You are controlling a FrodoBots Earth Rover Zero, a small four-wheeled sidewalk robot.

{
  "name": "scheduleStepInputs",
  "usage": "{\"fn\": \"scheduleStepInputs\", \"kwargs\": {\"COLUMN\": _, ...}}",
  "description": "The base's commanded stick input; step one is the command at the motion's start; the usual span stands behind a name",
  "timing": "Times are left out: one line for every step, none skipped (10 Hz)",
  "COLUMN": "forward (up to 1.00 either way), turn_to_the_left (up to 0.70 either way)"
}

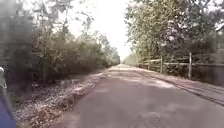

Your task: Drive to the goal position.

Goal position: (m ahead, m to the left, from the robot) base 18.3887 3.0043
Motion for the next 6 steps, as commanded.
{"fn": "scheduleStepInputs", "kwargs": {"forward": 0.70, "turn_to_the_left": 0.00}}
{"fn": "scheduleStepInputs", "kwargs": {"forward": 0.70, "turn_to_the_left": 0.00}}
{"fn": "scheduleStepInputs", "kwargs": {"forward": 0.70, "turn_to_the_left": 0.00}}
{"fn": "scheduleStepInputs", "kwargs": {"forward": 0.70, "turn_to_the_left": 0.00}}
{"fn": "scheduleStepInputs", "kwargs": {"forward": 0.70, "turn_to_the_left": 0.00}}
{"fn": "scheduleStepInputs", "kwargs": {"forward": 0.70, "turn_to_the_left": 0.00}}
